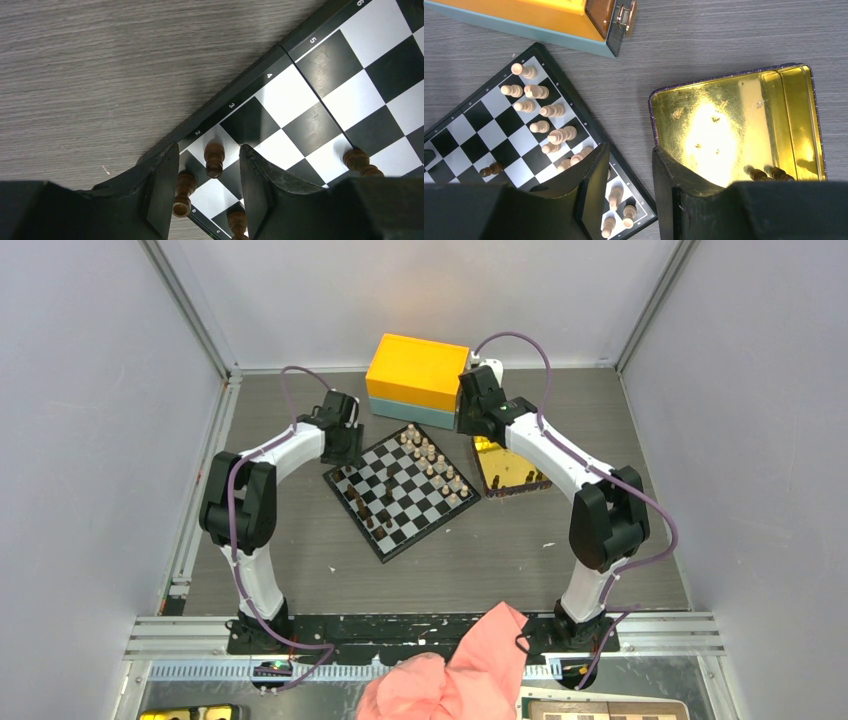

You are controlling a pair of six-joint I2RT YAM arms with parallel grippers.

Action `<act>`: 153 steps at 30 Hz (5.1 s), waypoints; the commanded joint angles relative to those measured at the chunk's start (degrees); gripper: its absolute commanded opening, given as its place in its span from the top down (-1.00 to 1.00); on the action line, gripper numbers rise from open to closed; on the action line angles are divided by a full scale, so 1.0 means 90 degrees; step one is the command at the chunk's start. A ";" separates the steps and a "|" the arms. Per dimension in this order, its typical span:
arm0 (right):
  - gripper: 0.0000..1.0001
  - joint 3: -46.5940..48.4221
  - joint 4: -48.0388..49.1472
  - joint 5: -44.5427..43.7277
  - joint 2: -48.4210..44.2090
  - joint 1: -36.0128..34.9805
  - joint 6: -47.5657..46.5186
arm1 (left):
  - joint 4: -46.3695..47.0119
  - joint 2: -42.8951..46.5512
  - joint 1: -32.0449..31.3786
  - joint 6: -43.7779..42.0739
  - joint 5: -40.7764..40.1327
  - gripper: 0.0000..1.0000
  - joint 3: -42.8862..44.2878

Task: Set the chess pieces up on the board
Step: Place the chess piece on the chessboard, then pick up the chess piece from the chessboard, then place the chess piece on the chessboard.

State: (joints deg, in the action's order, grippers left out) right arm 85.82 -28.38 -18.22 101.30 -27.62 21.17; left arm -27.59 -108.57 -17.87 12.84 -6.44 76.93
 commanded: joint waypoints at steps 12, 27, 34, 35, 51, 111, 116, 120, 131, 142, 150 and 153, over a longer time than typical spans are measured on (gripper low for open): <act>0.14 0.0314 0.0183 -0.0255 -0.0060 0.0022 0.0047 | 0.0722 0.1052 -0.0319 -0.0338 0.0425 0.02 0.0209; 0.14 -0.0131 0.0037 -0.1345 -0.0522 0.0600 0.0634 | 0.0580 0.0705 -0.1241 -0.0641 0.1339 0.03 0.0404; 0.14 -0.0298 0.0037 -0.1298 -0.0647 0.0792 0.0733 | 0.0512 0.0547 -0.1276 -0.0593 0.1292 0.06 0.0352; 0.14 -0.0301 0.0038 -0.1284 -0.0649 0.0793 0.0734 | 0.0493 0.0521 -0.1276 -0.0588 0.1246 0.06 0.0351; 0.14 -0.0268 0.0058 -0.1175 -0.0572 0.0814 0.0684 | 0.0461 -0.0008 -0.1276 -0.0538 0.0984 0.11 0.0394; 0.14 -0.0503 0.0012 -0.0896 -0.0824 0.0677 0.0790 | 0.0318 0.1333 -0.0724 0.0384 -0.0701 0.95 -0.0931; 0.14 -0.0502 0.0000 -0.0886 -0.0824 0.0682 0.0774 | 0.0419 0.1294 -0.0683 0.0427 -0.0658 0.94 -0.1050; 0.14 -0.0492 -0.0010 -0.0874 -0.0826 0.0674 0.0758 | 0.0501 0.1274 -0.0666 0.0458 -0.0642 0.94 -0.1124; 0.14 -0.0528 -0.0048 -0.0864 -0.0880 0.0675 0.0724 | 0.0652 0.1077 -0.0622 0.0477 -0.0545 0.94 -0.1056; 0.14 -0.0667 -0.0021 -0.0857 -0.0995 0.0676 0.0705 | 0.0686 0.0917 -0.0622 0.0565 -0.0529 0.93 -0.0998; 0.14 -0.0766 0.0011 -0.0842 -0.1043 0.0669 0.0704 | 0.0704 0.0853 -0.0622 0.0595 -0.0563 0.92 -0.0988; 0.14 -0.0791 0.0022 -0.0847 -0.1045 0.0668 0.0705 | 0.0713 0.0829 -0.0622 0.0594 -0.0574 0.92 -0.0989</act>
State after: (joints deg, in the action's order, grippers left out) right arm 78.50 -29.21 -25.36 95.15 -21.28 27.38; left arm -23.62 -100.97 -23.86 17.65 -11.35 66.67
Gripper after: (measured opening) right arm 0.429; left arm 0.126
